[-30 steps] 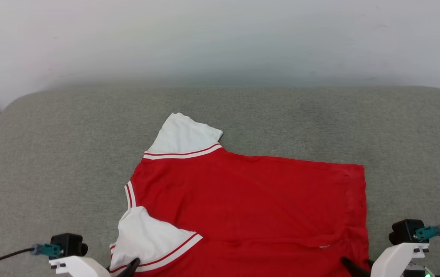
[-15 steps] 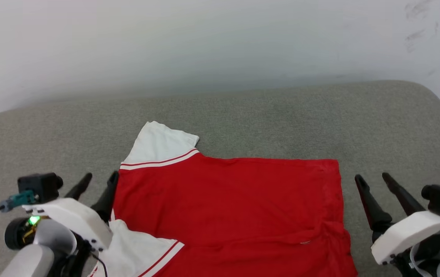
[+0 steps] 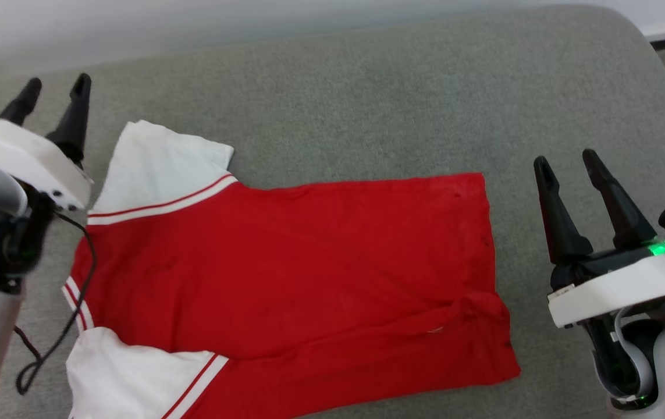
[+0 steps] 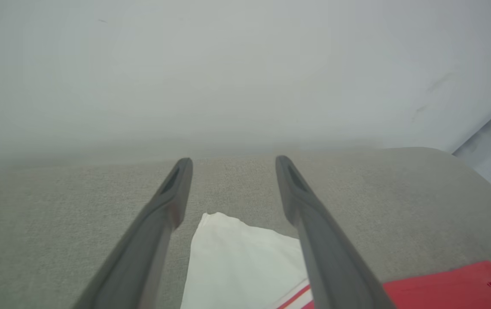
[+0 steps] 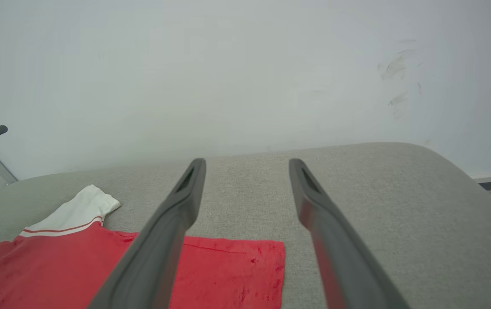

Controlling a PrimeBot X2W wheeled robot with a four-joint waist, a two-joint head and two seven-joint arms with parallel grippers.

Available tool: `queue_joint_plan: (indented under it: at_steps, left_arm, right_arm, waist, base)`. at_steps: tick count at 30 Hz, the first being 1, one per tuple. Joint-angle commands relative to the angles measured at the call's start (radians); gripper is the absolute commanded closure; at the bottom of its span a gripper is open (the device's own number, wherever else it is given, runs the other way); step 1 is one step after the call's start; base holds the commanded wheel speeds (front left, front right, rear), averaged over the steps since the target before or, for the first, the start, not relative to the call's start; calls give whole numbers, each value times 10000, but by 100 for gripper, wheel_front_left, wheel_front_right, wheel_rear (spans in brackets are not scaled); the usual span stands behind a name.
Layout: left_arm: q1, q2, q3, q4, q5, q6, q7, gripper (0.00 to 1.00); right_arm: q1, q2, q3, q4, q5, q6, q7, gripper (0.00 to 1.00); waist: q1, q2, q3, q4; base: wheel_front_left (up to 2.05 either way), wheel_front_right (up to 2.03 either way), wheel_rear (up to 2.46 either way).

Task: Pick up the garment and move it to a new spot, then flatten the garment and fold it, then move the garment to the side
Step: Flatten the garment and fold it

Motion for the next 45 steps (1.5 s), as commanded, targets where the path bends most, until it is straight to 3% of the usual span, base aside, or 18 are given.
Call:
queue_joint_plan:
  at_steps: [1,7,10,17,24,25,26,27,37,45]
  left_arm:
    - [-317,119,-26,150,-46,-132,230,0]
    - [-2259,952,-362,936,-487,-944,2629,0]
    - [-2978,1358,-612,1208,-701,-1092,4150,0]
    - [-3570,2139,-1153,1576,-1005,-677,7190,0]
    - [-2780,2301,-1551,2144,-1206,153,8784,0]
    - [-2625,2229,-1588,2181,-1273,243,8911,26]
    - [-2505,2132,-1612,2176,-1346,291,8958,67]
    - [-2409,2017,-1593,2187,-1458,332,8959,100]
    - [-2737,1425,-1200,2142,-1575,34,7554,100]
    - [-3424,828,-1352,1667,-1281,-455,6661,100]
  right_arm:
    - [-204,81,54,-3,-9,-4,-80,0]
    - [-470,257,156,259,149,-4,-364,0]
    - [-531,315,225,436,236,-4,-514,0]
    - [-729,399,447,709,427,-4,-834,0]
    - [-944,444,619,953,596,-4,-1030,0]
    - [-973,447,624,985,606,-4,-1036,0]
    - [-1009,451,643,1021,638,-4,-1019,0]
    - [-1046,453,643,1048,683,-4,-1021,0]
    - [-1392,-97,486,1513,1768,-4,-281,0]
    - [-2671,-1295,672,3242,2866,-4,3231,0]
  waist:
    - [-1,0,1092,-693]
    - [-1,0,1937,-1151]
    - [-1,0,2207,-1355]
    - [-1,0,2725,-1692]
    - [-1,0,3068,-1887]
    - [-1,0,3087,-1898]
    - [-1,0,3109,-1907]
    - [-1,0,3119,-1915]
    - [-1,0,2473,-1434]
    - [-1,0,1916,-256]
  base:
    - [0,0,0]
    - [0,0,0]
    - [0,0,0]
    - [0,0,0]
    - [0,0,0]
    - [0,0,0]
    - [0,0,0]
    - [0,0,0]
    - [0,0,0]
    - [0,0,0]
